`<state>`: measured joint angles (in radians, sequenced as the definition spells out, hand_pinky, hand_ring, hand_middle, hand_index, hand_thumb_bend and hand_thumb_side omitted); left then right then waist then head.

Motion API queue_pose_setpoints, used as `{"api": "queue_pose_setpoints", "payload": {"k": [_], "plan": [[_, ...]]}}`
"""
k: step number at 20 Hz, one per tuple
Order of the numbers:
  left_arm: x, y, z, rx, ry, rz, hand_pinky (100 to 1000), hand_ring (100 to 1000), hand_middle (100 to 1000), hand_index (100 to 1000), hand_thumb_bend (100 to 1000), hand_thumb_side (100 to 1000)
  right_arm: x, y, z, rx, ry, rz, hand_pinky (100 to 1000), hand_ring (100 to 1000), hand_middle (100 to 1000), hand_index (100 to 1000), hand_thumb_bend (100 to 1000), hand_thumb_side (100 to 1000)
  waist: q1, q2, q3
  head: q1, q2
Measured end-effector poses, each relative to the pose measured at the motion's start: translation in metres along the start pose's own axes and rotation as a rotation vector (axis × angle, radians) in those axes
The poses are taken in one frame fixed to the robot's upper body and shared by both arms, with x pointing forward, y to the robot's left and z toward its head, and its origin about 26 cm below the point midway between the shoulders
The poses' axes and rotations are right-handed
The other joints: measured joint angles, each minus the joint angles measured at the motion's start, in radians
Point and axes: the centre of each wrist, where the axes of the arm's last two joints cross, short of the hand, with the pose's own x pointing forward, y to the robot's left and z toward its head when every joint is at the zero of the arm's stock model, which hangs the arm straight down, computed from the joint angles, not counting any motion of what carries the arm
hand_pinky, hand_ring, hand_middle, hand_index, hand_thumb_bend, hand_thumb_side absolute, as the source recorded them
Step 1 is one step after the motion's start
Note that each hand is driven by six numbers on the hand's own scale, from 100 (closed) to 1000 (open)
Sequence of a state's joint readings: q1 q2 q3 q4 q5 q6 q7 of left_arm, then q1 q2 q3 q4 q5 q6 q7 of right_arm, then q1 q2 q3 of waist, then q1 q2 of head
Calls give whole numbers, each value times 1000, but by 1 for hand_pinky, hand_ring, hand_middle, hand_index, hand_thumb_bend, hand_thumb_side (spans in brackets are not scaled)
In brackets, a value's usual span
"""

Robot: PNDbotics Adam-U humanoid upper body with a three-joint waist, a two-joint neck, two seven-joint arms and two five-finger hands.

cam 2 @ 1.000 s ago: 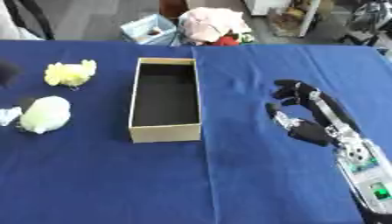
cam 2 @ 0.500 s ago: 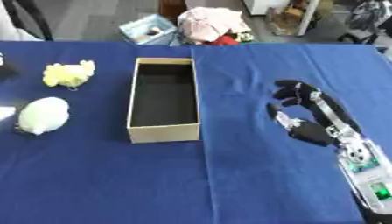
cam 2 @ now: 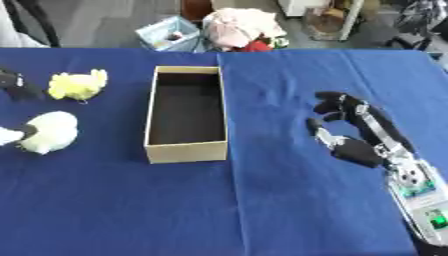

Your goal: Pick up objects on the table and place them in the box.

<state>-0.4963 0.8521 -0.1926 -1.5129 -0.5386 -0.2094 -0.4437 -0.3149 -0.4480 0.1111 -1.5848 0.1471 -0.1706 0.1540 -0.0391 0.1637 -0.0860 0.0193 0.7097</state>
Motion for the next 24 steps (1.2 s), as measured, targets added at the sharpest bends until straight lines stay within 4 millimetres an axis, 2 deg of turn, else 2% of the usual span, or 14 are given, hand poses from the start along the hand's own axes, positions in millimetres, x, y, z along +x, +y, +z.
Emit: {"api": "queue_pose_setpoints", "payload": {"k": [8, 17, 22, 24], "plan": [[-11, -9, -11, -113, 18, -20, 714, 611, 620, 771, 492, 100, 0, 0, 0, 1, 0, 0, 731, 770, 663, 868, 265, 507, 0, 0, -1, 0, 0], [-16, -22, -20, -147, 74, -57, 718, 619, 629, 769, 490, 100, -1, 1, 1, 1, 3, -1, 732, 770, 663, 868, 256, 511, -4, 0, -2, 0, 0], [-18, -26, -23, -145, 94, -69, 702, 595, 603, 756, 475, 100, -1, 1, 1, 1, 3, -1, 731, 770, 663, 868, 254, 513, -5, -1, -3, 0, 0], [-19, -28, -24, -136, 102, -72, 679, 560, 564, 724, 454, 100, -1, 1, 1, 1, 3, -1, 731, 770, 663, 868, 254, 513, -5, -1, -4, 0, 0]]}}
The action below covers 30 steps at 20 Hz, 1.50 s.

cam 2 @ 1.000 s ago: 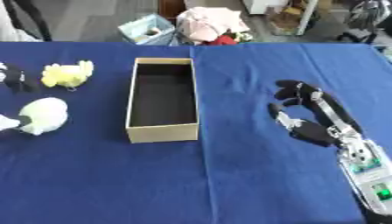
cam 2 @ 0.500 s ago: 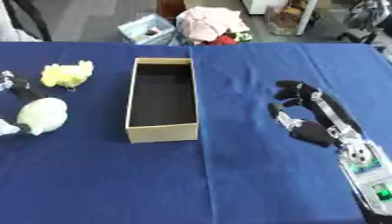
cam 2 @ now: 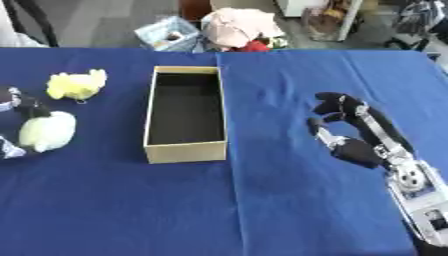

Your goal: Pick up objects on the table and place them in the box.

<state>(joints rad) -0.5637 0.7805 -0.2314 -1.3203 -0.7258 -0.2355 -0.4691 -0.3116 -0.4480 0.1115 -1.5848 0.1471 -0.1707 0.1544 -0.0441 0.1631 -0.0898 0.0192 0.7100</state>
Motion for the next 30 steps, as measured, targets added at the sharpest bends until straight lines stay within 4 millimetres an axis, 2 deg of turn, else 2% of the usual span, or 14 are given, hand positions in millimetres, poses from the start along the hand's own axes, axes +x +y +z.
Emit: {"api": "queue_pose_setpoints", "payload": {"k": [4, 7, 10, 13, 18, 20, 25, 30], "plan": [[1, -3, -2, 49, 25, 2, 623, 471, 472, 632, 392, 100, 0, 0, 0, 0, 1, 0, 731, 770, 663, 868, 253, 514, 0, 0, 0, 0, 0], [2, -5, -4, 106, 55, -3, 574, 377, 373, 528, 298, 100, 0, 0, 0, 0, 1, 0, 731, 770, 663, 868, 243, 521, -1, 0, 0, 0, 0], [3, -6, -4, 181, 90, -18, 549, 323, 314, 468, 242, 100, 0, 0, 0, 0, 1, 0, 731, 770, 663, 868, 243, 520, -1, 0, -1, -1, 0], [4, -5, -4, 244, 109, -35, 543, 301, 290, 442, 166, 100, 0, 0, 0, 0, 1, 0, 731, 770, 663, 868, 242, 519, -1, 0, -1, -1, 0], [11, 2, -4, 286, 96, -53, 548, 308, 296, 448, 177, 100, -1, 1, 1, 0, 4, -1, 731, 770, 663, 868, 241, 520, 0, 0, -2, -1, 0], [15, 11, -4, 301, 80, -58, 551, 311, 299, 451, 185, 100, -1, 1, 1, 0, 4, -1, 731, 770, 663, 868, 241, 519, 0, 0, -1, -2, 0], [29, 57, -8, 387, 19, -101, 557, 321, 308, 461, 196, 100, -1, 1, 1, 1, 4, -1, 730, 770, 663, 868, 240, 519, 3, -3, -1, -2, 0], [53, 83, -30, 423, -67, -123, 562, 331, 316, 468, 197, 100, -1, 2, 1, 7, 3, -2, 730, 770, 663, 868, 240, 521, 1, -3, -10, 1, 0]]}}
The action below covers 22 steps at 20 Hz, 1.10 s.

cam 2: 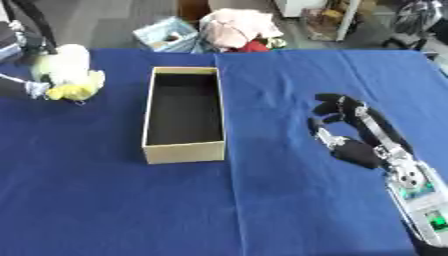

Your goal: Pick up objects on the table and place them in the box.

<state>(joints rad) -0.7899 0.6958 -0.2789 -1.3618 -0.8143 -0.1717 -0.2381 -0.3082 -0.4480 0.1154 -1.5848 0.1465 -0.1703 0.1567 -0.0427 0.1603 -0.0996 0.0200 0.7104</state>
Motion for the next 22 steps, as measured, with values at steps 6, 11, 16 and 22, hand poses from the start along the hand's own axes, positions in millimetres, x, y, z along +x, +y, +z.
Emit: {"api": "queue_pose_setpoints", "payload": {"k": [6, 11, 16, 22], "plan": [[30, 1, -37, 3, -121, -5, 567, 340, 325, 477, 193, 100, 2, 2, -3, 17, -13, -4, 730, 770, 663, 867, 240, 520, -2, 1, -18, 12, -1], [54, -9, -57, -28, -218, -6, 571, 350, 334, 488, 205, 100, 5, 4, -7, 39, -27, -8, 730, 770, 663, 866, 239, 523, 1, 6, -37, 21, -9], [70, -26, -69, -83, -286, 20, 578, 366, 351, 504, 251, 100, 7, 5, -10, 54, -36, -8, 729, 770, 662, 866, 238, 524, 4, 9, -54, 30, -13], [85, -38, -75, -158, -364, 35, 605, 437, 423, 568, 361, 100, 7, 8, -11, 61, -40, -19, 730, 770, 662, 865, 236, 526, 5, 13, -63, 35, -18]]}}
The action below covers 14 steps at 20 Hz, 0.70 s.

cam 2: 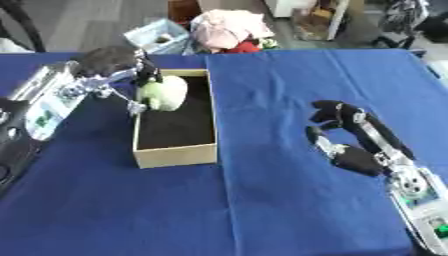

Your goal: Pick up objects on the table and place them in the box.

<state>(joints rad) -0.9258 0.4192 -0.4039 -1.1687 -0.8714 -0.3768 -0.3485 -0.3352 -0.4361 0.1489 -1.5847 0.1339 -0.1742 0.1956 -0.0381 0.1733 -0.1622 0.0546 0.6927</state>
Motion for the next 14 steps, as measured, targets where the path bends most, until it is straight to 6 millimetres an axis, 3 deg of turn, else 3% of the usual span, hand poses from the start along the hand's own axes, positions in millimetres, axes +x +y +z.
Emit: {"api": "queue_pose_setpoints", "payload": {"k": [8, 11, 14], "plan": [[5, 2, -2, -35, -43, 39, 624, 480, 477, 623, 552, 100, 0, 0, 0, 1, 0, -3, 729, 770, 662, 864, 235, 525, 0, 0, 0, 2, 0], [7, 9, -1, -14, -52, 48, 628, 483, 480, 628, 727, 100, 0, 0, 0, 1, 0, -3, 729, 770, 662, 864, 235, 525, 0, 0, 2, 2, 0], [5, 18, 4, 4, -50, 50, 634, 490, 487, 636, 829, 100, 0, 0, 0, 1, 1, -3, 729, 770, 662, 864, 234, 526, 0, 0, 4, 2, -1]]}}
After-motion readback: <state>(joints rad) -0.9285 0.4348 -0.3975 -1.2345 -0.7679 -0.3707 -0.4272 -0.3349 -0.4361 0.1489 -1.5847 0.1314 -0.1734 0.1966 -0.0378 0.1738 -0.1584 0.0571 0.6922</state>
